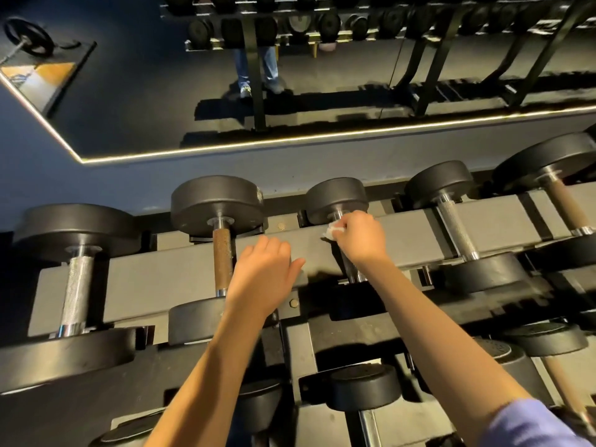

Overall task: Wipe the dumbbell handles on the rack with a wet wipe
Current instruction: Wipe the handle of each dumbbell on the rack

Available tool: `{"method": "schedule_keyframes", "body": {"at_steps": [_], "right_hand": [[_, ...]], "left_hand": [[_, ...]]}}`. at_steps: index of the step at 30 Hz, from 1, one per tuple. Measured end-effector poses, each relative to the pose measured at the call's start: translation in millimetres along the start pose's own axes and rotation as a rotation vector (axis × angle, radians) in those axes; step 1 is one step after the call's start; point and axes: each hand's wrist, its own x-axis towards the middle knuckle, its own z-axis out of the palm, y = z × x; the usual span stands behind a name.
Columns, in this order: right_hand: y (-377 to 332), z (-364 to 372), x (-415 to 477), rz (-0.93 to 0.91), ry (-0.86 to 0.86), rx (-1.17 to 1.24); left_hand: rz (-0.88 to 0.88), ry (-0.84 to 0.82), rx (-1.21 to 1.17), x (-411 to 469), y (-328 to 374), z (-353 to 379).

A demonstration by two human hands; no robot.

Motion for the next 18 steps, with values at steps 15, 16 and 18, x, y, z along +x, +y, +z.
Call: {"method": "schedule_keyframes", "body": {"at_steps": [15, 16, 18], "right_hand": [[12.4, -22.0, -9.8, 0.134, 0.044, 0.464], [10.0, -17.5, -5.5, 0.140, 0.058, 0.486], [10.8, -8.1, -4.6, 0.177, 0.061, 0.510]], "left_hand": [[0.002, -0.003, 0.001, 0.0, -0.2, 2.9], [0.001, -0.013, -0.001, 0.4, 0.0, 1.9], [-0.003, -0.020, -0.001, 1.0, 0.3, 1.6]]}}
